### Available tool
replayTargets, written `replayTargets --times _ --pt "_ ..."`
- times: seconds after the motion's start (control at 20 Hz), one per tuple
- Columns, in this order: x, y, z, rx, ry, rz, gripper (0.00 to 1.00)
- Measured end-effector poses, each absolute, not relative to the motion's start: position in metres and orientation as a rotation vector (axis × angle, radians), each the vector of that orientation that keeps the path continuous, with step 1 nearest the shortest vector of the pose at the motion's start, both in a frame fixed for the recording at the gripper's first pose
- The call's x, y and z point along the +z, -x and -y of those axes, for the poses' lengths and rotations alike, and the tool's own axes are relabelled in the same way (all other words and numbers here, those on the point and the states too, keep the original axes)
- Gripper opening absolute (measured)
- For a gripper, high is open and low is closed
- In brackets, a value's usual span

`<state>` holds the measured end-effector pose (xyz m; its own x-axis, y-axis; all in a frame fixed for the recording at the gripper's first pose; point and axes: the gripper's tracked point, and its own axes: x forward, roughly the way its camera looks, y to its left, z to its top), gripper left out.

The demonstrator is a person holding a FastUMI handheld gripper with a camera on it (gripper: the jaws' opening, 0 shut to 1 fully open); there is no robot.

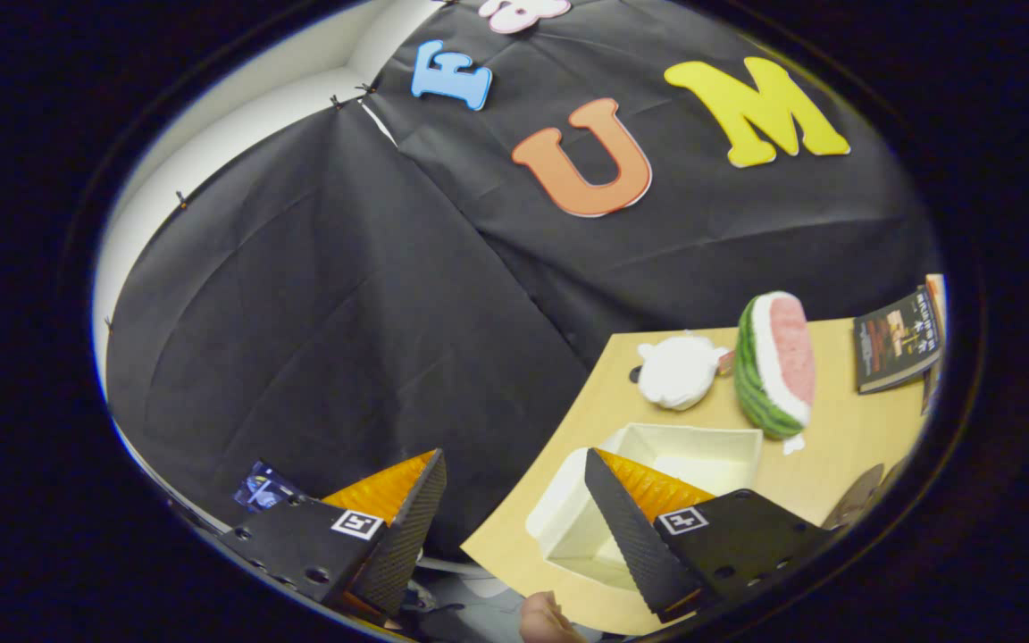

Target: Open the storage box then place both shoes into the box .Put the left shoe in first, then the right shoe, with the right side of both shoes facing outward in a uniform manner.

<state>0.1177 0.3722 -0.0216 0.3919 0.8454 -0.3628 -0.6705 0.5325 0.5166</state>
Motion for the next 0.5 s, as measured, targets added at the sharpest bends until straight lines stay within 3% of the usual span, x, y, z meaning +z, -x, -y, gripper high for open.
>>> replayTargets --times 0.5 --pt "-0.141 -0.167 -0.175 0.677 -0.138 -0.653 0.96"
